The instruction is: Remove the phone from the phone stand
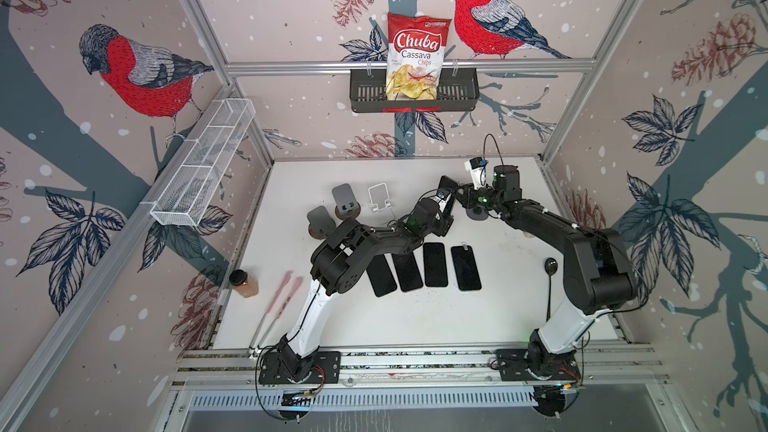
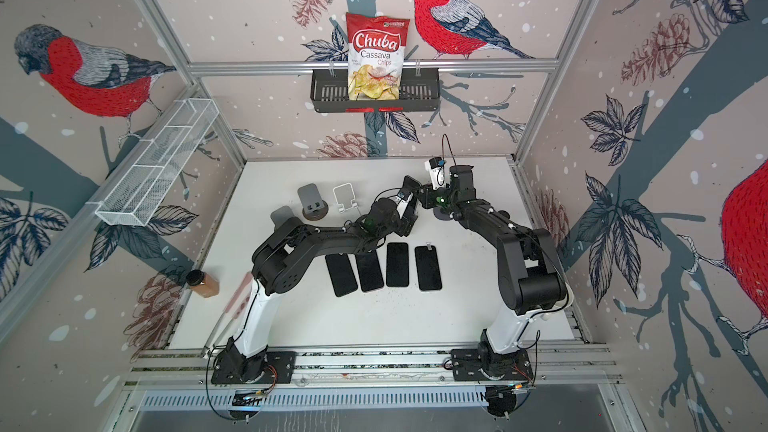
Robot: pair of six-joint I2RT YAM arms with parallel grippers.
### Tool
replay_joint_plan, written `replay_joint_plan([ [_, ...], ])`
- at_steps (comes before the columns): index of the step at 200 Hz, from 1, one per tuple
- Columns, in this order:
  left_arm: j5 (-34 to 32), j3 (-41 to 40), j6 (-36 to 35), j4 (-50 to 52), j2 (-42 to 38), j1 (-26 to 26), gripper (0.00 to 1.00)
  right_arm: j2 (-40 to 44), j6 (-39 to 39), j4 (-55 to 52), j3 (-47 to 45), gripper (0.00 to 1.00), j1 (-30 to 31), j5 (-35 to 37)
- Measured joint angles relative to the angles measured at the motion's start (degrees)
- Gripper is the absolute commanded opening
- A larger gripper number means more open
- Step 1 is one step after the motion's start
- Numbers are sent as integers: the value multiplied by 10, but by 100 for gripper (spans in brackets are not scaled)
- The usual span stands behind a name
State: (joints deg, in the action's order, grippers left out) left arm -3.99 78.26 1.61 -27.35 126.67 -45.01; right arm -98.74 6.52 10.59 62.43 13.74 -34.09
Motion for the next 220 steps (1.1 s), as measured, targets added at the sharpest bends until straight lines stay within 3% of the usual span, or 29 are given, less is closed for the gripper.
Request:
replay_joint_plan([
  [50, -1, -8, -1, 2, -6, 0, 83, 0, -4, 1, -1, 8, -2, -1],
  [86, -6, -24, -1, 1, -21, 0, 96, 6, -4, 2, -4, 6, -2, -2],
  [168, -4, -70, -1, -19, -68, 0, 97, 20, -1, 14, -4, 1, -2, -5],
  [220, 44, -136, -1, -50, -137, 6, 96, 33, -3, 12, -3, 0, -2, -18],
])
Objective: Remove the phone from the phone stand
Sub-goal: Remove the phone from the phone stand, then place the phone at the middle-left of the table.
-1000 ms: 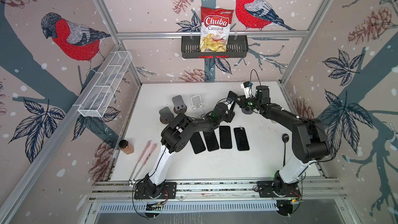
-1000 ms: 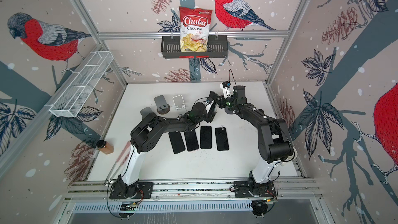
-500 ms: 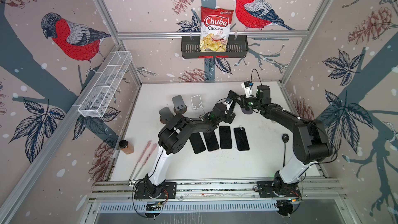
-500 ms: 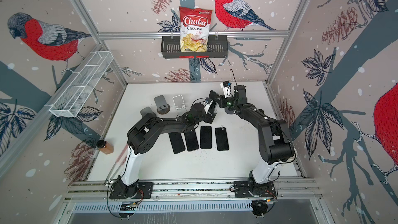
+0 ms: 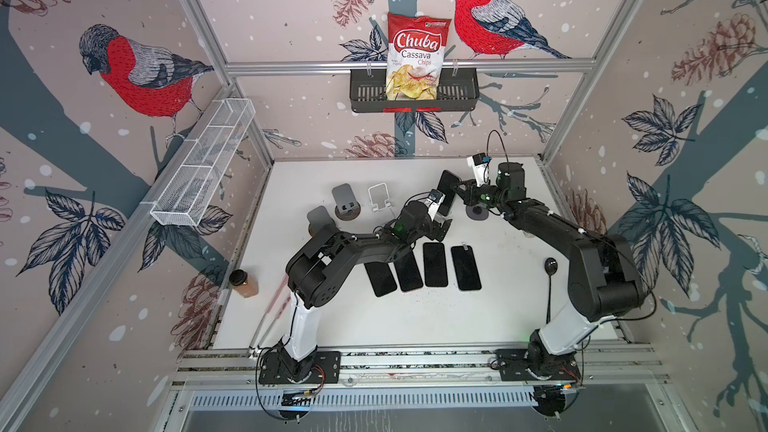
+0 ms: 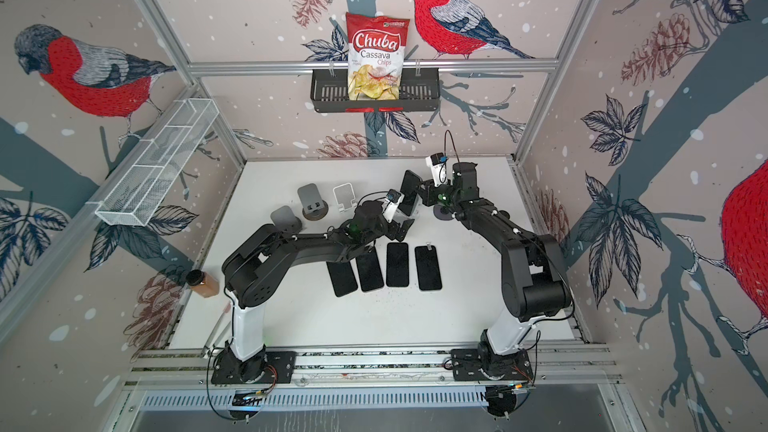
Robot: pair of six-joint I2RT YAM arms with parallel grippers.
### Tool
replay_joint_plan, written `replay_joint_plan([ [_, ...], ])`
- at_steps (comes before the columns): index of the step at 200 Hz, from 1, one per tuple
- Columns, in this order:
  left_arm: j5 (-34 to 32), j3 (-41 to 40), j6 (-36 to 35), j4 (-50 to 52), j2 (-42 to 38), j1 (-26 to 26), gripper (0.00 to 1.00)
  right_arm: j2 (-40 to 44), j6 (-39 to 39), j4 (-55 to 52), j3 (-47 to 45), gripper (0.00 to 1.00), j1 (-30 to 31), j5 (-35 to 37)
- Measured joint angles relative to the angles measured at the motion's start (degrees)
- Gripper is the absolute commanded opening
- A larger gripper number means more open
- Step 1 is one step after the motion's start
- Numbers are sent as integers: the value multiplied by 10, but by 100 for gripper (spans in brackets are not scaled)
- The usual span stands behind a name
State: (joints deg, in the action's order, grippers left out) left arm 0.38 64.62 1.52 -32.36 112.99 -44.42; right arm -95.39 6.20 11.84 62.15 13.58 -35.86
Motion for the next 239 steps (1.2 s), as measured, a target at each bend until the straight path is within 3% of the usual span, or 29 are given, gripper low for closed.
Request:
replay_joint_plan([
  [69, 102, -20, 46, -31, -46, 39, 96, 33, -7, -8, -15, 0, 19, -21],
  [109, 127, -5, 58, -26, -45, 41, 94, 51, -17, -17, -17, 0, 34, -20],
  [191, 104, 0, 66, -25, -45, 40, 75, 73, -31, -37, -18, 2, 58, -17],
  [239, 84, 2, 70, -14, -45, 34, 57, 77, -33, -43, -21, 3, 62, -6],
])
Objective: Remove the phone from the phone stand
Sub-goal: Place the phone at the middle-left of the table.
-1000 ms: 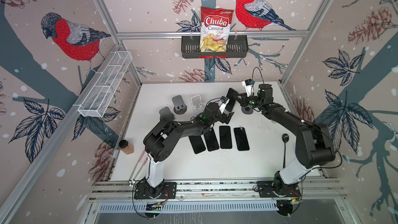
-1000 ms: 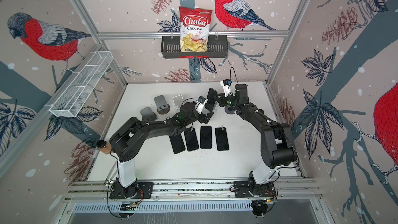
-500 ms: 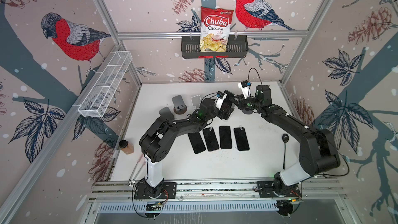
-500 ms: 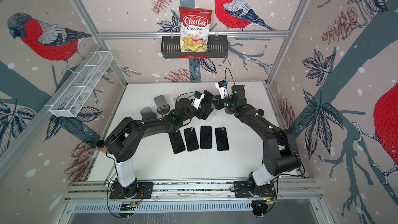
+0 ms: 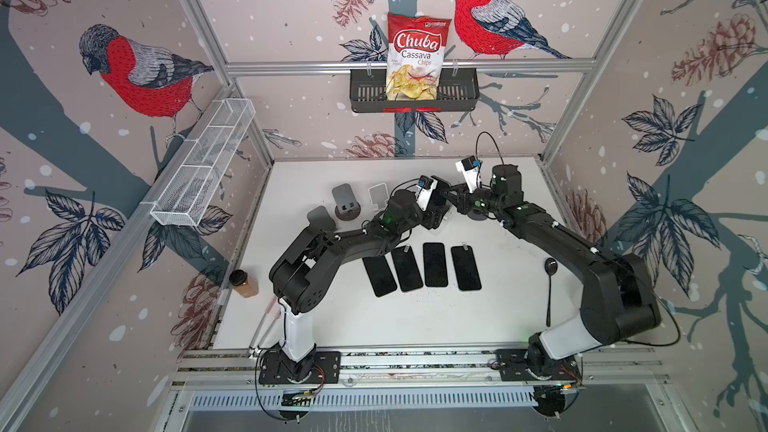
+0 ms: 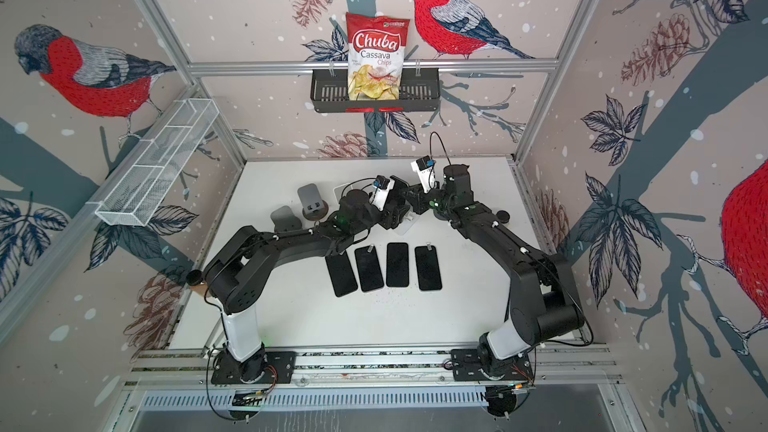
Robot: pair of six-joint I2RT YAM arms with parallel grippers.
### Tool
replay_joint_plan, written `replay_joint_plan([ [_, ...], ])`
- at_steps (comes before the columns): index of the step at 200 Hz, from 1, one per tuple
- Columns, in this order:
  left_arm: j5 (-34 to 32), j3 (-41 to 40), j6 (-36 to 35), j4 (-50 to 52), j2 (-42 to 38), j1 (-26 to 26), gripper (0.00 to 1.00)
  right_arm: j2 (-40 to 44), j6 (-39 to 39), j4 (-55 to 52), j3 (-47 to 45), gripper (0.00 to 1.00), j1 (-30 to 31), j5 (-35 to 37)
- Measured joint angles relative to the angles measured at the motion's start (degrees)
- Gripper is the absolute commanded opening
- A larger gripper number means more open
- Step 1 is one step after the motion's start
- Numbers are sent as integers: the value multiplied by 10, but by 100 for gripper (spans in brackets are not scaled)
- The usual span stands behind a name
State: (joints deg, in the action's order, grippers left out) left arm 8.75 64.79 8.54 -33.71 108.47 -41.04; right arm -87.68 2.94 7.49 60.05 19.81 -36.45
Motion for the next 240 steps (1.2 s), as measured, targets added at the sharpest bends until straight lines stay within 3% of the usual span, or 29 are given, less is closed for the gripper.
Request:
replay_joint_plan([
  [46, -16, 10, 0, 19, 0, -7, 45, 0, 0, -1, 0, 8, 1, 6],
  [80, -28, 18, -5, 35, 0, -9, 41, 0, 0, -1, 1, 13, 1, 9],
  [95, -28, 20, -7, 40, 0, -10, 41, 0, 1, -3, 1, 23, 1, 10],
  [178, -32, 21, -15, 67, 0, -12, 41, -3, 6, -7, 5, 48, 4, 11],
  [189, -32, 21, -15, 73, 0, -12, 41, -3, 15, -6, 5, 57, 2, 12],
  [230, -46, 8, -15, 85, -12, -12, 41, 8, 37, -6, 12, 72, -15, 50],
  [240, -51, 2, -15, 89, -17, -12, 41, 17, 50, -4, 12, 81, -19, 59],
])
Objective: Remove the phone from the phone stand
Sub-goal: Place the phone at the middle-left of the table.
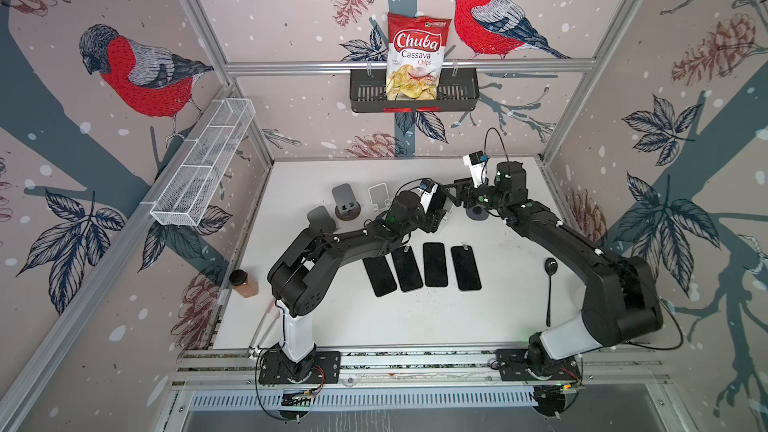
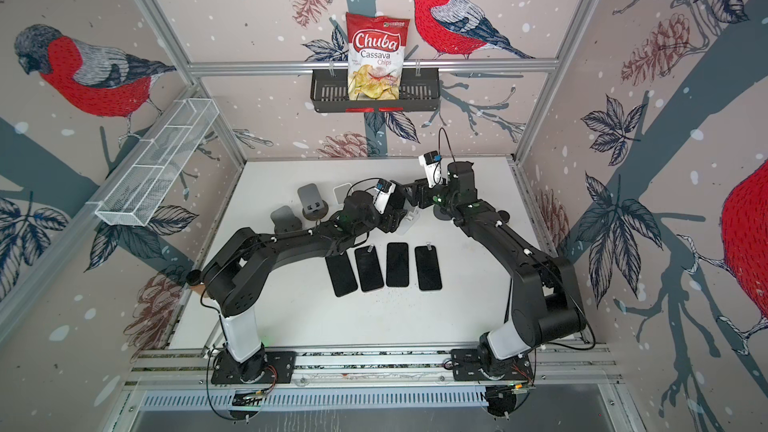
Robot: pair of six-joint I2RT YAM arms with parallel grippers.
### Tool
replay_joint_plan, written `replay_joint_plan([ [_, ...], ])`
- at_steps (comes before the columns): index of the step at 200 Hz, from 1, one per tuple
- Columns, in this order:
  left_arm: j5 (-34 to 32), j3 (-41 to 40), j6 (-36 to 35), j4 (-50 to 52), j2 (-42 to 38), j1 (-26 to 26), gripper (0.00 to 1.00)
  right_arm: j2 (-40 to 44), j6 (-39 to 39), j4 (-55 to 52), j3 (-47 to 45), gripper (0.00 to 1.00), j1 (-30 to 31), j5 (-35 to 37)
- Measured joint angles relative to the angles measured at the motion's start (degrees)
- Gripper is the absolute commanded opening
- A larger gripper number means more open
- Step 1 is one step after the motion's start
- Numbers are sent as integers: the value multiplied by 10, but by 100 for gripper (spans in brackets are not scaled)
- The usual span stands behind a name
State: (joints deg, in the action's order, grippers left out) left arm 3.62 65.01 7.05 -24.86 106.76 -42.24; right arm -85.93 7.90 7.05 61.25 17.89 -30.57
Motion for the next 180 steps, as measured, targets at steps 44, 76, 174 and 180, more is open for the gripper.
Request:
replay_joint_plan([
  [44, -21, -17, 3, 24, -20, 0, 41, 41, 30, 3, -2, 99, -11, 84],
  [76, -34, -42, 21, 41, -46, 0, 41, 53, 42, -1, -5, 99, -15, 139],
  [174, -117, -78, 110, 176, -140, 2, 41, 49, 40, -16, -14, 99, -16, 181],
  [180, -122, -85, 114, 185, -147, 3, 41, 48, 40, -16, -14, 99, -16, 181],
])
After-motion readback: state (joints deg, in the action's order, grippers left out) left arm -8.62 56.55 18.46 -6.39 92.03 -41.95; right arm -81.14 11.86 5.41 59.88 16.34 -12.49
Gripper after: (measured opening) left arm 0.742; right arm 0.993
